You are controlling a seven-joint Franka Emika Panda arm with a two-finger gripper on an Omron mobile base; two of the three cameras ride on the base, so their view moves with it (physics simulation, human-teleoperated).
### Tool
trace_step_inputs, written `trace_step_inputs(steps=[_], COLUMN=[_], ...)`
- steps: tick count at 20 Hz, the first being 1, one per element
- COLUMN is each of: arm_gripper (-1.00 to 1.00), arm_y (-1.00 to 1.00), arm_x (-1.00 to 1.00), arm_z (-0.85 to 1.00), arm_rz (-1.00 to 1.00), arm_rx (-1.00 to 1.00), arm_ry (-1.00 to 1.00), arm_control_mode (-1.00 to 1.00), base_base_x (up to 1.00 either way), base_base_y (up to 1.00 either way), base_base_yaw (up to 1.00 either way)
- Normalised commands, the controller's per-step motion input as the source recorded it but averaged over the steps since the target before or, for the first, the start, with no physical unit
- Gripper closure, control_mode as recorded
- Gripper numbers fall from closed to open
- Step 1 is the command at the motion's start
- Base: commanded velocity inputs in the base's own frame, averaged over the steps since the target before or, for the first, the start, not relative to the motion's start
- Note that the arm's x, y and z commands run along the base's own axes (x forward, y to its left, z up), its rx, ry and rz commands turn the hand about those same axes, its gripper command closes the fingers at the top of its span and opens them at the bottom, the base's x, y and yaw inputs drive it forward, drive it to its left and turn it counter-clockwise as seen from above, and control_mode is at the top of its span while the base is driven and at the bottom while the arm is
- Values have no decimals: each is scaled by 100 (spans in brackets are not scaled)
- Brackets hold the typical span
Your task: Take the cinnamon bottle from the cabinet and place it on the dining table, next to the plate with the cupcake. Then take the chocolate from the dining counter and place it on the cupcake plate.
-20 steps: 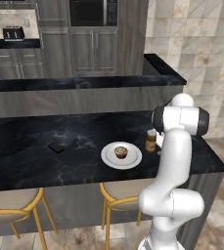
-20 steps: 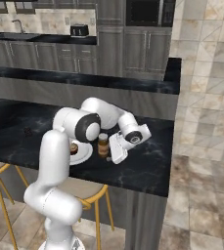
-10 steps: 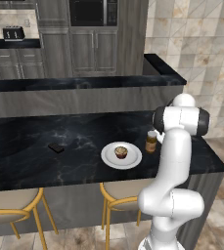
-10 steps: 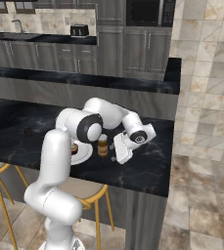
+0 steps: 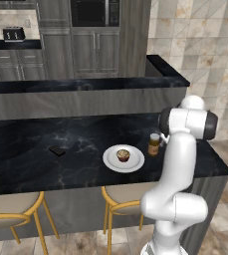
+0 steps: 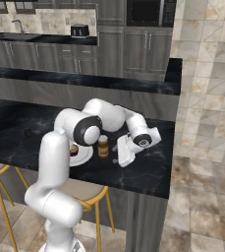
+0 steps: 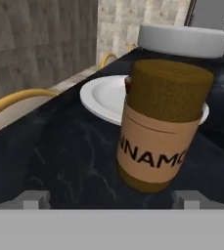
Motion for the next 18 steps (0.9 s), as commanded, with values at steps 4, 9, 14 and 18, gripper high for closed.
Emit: trace_step_inputs(steps=[4, 9, 14, 18], arm_gripper=[-100, -100, -100, -100], arm_y=[6, 7, 4, 4], arm_x=[-37, -40, -43, -51], arm_z=[29, 31, 40, 42], arm_rz=[-20, -17, -5, 0], arm_rx=[-2, -5, -1, -1], arm_ry=[0, 1, 11, 11], arm_control_mode=[-100, -100, -100, -100], base_base_x=[0, 0, 0, 0], base_base_y=[0, 0, 0, 0], base_base_yaw=[0, 0, 0, 0])
